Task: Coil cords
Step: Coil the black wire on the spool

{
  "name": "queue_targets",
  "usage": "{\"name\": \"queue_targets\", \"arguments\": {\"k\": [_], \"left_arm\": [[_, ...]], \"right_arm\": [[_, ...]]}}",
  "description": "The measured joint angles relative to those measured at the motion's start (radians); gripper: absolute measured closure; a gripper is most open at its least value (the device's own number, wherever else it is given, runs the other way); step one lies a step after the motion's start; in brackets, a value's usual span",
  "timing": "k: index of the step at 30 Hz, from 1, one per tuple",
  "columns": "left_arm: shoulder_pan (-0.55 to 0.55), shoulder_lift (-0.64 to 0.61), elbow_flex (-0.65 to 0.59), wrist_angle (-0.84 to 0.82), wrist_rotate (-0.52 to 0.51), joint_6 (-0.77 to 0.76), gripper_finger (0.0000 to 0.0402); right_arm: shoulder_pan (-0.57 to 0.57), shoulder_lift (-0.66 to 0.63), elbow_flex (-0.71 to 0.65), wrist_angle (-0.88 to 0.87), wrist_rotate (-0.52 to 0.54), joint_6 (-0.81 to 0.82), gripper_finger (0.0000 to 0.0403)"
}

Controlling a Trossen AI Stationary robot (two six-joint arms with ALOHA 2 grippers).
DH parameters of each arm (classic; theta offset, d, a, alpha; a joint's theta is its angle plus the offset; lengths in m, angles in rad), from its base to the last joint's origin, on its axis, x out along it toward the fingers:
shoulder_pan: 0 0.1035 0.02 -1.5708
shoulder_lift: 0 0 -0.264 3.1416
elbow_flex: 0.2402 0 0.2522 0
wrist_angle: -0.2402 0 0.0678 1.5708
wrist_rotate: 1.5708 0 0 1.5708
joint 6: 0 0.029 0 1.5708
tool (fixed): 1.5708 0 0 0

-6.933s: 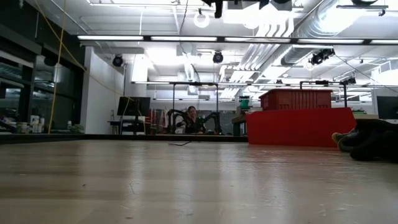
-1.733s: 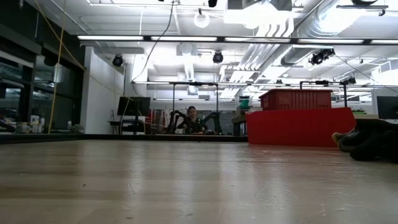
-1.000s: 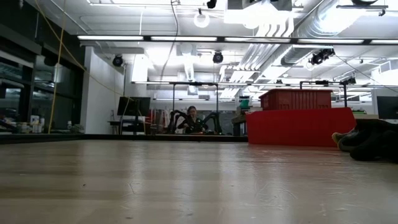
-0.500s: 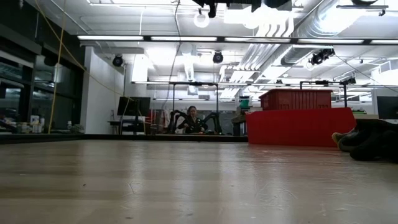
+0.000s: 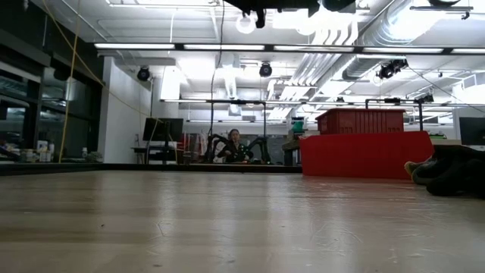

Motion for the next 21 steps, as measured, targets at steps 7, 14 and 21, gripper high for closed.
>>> {"name": "queue_targets", "arguments": {"k": [7,14,21], "left_arm": [[0.001,-0.003,0.001,0.142,-0.022,0.075,0.0401],[-0.001,-0.001,0.001,0.194,-0.017,0.082,0.0401],[-0.001,-0.002,0.001,0.21,-0.016,0.068,0.0401]], "right_arm": [[0.005,0.0,0.0,-0.039,-0.006,0.04,0.0366],[0.011,0.0,-0.001,-0.104,0.0,0.068,0.0277],[0.01,0.0,-0.001,-0.085,0.063,0.009,0.025]]}}
